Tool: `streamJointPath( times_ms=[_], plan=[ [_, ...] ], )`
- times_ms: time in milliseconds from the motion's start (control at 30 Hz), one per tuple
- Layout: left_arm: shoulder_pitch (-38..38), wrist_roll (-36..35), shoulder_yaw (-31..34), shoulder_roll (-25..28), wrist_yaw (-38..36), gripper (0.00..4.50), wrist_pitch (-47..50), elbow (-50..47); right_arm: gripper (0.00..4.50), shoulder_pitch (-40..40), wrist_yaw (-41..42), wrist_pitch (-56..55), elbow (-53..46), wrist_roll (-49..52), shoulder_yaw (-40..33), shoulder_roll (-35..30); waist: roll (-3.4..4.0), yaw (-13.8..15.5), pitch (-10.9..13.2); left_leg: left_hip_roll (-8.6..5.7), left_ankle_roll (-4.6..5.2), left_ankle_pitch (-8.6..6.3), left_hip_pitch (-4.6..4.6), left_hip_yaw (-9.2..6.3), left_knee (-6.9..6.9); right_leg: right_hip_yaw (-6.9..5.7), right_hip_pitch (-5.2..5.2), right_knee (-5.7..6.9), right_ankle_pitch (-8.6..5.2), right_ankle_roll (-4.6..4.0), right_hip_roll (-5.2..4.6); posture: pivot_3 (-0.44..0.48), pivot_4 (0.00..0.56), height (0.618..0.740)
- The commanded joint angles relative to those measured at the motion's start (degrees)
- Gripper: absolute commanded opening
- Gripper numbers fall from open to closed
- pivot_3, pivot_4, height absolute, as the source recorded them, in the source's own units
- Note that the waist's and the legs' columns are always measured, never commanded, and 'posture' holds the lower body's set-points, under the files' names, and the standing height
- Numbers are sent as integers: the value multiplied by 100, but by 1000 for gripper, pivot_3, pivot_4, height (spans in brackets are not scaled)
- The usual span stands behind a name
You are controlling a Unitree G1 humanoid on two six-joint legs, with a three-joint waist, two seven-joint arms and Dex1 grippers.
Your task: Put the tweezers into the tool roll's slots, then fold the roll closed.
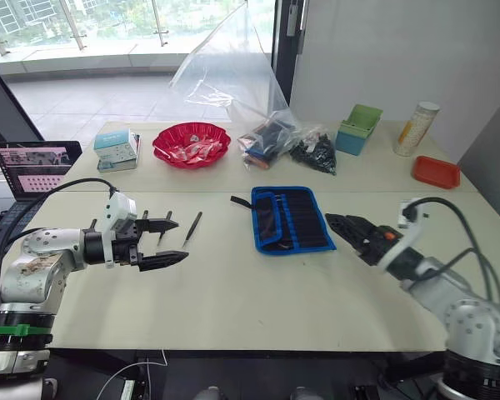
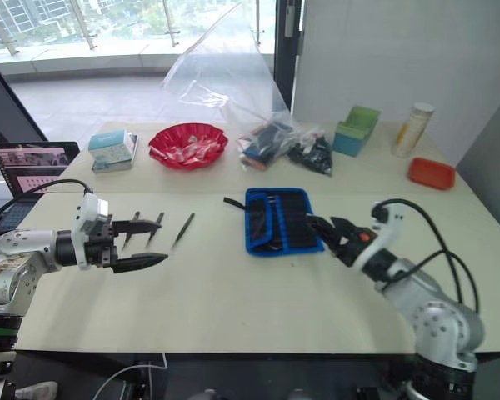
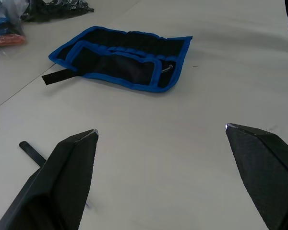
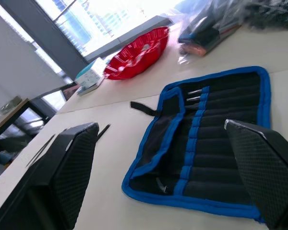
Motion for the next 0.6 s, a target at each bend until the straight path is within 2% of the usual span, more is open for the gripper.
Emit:
streamJointPath(
  times_ms=[33, 200, 400, 600],
  plan=[
    [83, -44, -109, -33, 168, 4500, 65, -611, 4457, -251, -385, 60, -55, 128, 450, 377, 0, 7, 0, -2, -7, 4, 0, -1, -2, 4, 1, 1, 0, 0, -1, 0, 150, 740],
    [171, -144, -73, -139, 444, 4500, 208, -903, 4457, -140, -282, -427, 207, -1019, 1676, 578, 0, 3, 0, -18, -7, 4, 1, -7, -3, 7, 0, -1, 0, 0, 4, 0, 150, 740],
    [361, -178, -15, -109, 554, 4500, 233, -1074, 4457, -157, -188, -889, 503, -1682, 2121, 819, 0, -20, 0, -20, -9, 6, 3, -9, -4, 15, -5, 0, 0, 1, 7, 0, 150, 740],
    [505, -351, 299, -156, 794, 4500, 297, -1043, 4457, -424, -149, -1177, 1115, -2010, 2007, 1049, 0, -21, 0, -16, -10, 6, 4, -10, -6, 23, -10, 2, 0, 0, 15, 0, 150, 740]
  ],
)
